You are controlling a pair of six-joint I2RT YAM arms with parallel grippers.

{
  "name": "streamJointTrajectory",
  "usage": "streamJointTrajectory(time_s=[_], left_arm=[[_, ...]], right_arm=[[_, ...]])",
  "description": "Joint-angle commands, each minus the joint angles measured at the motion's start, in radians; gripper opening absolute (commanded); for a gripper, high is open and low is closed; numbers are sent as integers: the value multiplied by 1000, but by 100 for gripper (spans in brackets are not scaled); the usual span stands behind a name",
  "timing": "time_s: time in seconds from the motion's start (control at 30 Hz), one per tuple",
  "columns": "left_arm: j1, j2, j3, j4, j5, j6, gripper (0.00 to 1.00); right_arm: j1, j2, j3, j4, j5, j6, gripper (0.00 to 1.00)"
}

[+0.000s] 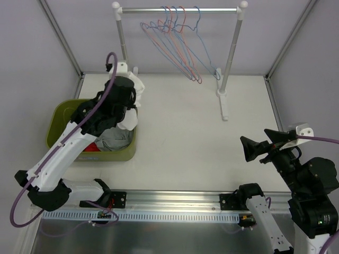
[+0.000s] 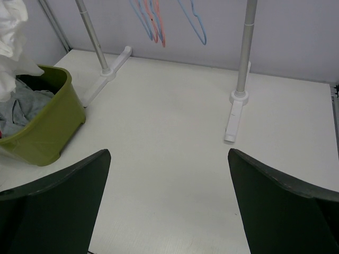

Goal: Remove the tank top from the hanger

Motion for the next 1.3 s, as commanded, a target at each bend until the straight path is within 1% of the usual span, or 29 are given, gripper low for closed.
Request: streamJointTrajectory(time_s=[0.0,0.07,0.13,0.17,0.2,0.27,0.4,0.43,0.53,0.67,0.73,0.77,0.8,0.83,0.87,0.9,0.93,0.97,1.1,1.13,1.27], left_arm=[[135,-75,-78,-49,99,-94,0],[227,-91,-156,-48,145,-142,0],[283,-97,-218,-48,170,-201,0],[344,-92,-280,-46,197,-221,0],[369,-77,-313,-36,235,-245,0],[399,-54,-415,-14,245,-301,0],[481,23,-532,35,280,-382,0],[489,35,-572,46,274,-423,0],[508,75,-652,84,269,-479,0],[512,90,-686,95,308,-486,0],[510,35,-672,93,308,-461,0],[512,11,-661,92,306,-451,6],[512,-46,-649,90,309,-436,15],[510,-75,-617,89,317,-408,44],[510,-103,-602,84,322,-398,61],[510,-154,-585,75,329,-388,72],[510,-176,-547,66,332,-367,92],[512,-190,-525,55,335,-355,99],[510,-241,-410,-14,345,-276,99],[510,-245,-367,-32,351,-235,99],[510,-273,-279,-43,403,-115,99]], right_arm=[[3,16,31,47,1,-13,99],[2,26,28,54,-11,-7,99],[2,30,28,64,-29,-1,100],[2,38,26,68,-37,3,100],[2,38,25,77,-45,10,100],[2,41,14,90,-65,18,99],[2,46,-3,114,-95,36,100],[0,47,-6,117,-105,38,100],[2,43,-26,130,-122,46,99],[2,41,-47,145,-134,50,99],[2,41,-50,145,-134,49,99],[2,41,-50,146,-135,50,100],[2,41,-50,150,-137,52,99],[2,44,-54,153,-138,53,99],[2,47,-55,154,-142,55,99],[2,50,-55,156,-145,56,100],[0,53,-57,156,-148,55,99],[2,61,-60,156,-149,56,99],[2,78,-67,153,-143,56,99],[2,84,-70,153,-131,56,99],[2,137,-66,108,-74,55,99]])
